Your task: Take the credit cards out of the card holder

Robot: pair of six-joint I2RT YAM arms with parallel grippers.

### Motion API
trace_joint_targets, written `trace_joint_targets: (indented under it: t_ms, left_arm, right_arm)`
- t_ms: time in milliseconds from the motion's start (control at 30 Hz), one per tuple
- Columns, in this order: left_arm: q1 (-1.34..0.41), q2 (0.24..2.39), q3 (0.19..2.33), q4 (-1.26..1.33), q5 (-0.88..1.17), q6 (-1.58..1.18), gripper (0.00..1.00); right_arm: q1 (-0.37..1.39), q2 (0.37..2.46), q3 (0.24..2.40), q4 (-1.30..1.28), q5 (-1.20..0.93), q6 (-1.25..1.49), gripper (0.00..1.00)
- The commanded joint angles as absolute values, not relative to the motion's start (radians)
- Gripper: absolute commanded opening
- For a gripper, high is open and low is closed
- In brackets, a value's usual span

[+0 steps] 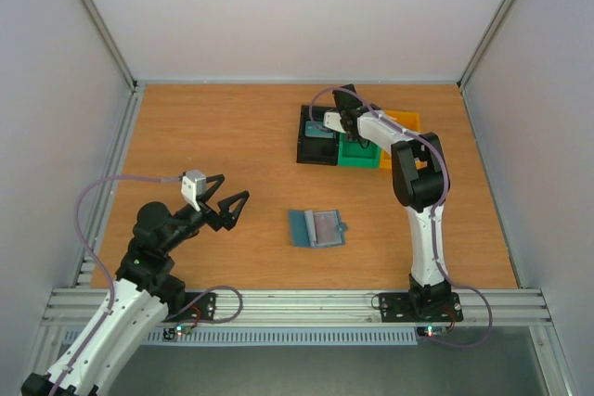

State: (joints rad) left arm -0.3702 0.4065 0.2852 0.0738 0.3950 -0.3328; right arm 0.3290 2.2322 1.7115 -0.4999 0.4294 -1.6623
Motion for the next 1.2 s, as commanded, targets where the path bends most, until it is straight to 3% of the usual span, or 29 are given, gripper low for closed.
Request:
trace_joint_targets:
  t_ms: [0,200,500,667,767,967,1167]
  left_arm:
    - [-0.365,0.398,0.276,0.123,0.388,-0.326,0.99]
    - [-0.365,0.4,0.276,0.126,0.392,-0.331,0.99]
    - [-0.365,0.399,0.273,0.127,0.411,-0.335,0.99]
    - [-0.365,0.428,0.281,0.125,0.447,-0.359,0.99]
    - [-0.365,0.477,0.295,0.115,0.486,-0.403,1.0]
    - [-0.398,0.732,0.359,-0.039,0.613,-0.552,0.98]
    - [-0.528,1.05,0.457,-0.161,0.665,-0.51,0.98]
  right_arm:
    - [0.321,2.21,1.711,-0.575,0.408,-1.589,0.25]
    - [0.321,2.158,1.717,-0.644,0.395,-1.551,0.53]
    - [0.324,2.008,1.746,-0.707,0.467,-1.455,0.66]
    - [0.339,1.853,1.792,-0.856,0.416,-1.099,0.71]
    - [0.356,1.733,1.765,-0.998,0.237,-0.768,0.72]
    - [0.38,1.435,1.3,-0.859,-0.227,-0.323,0.66]
    - [0.461,1.364,0.972,-0.72,-0.378,-0.115,0.52]
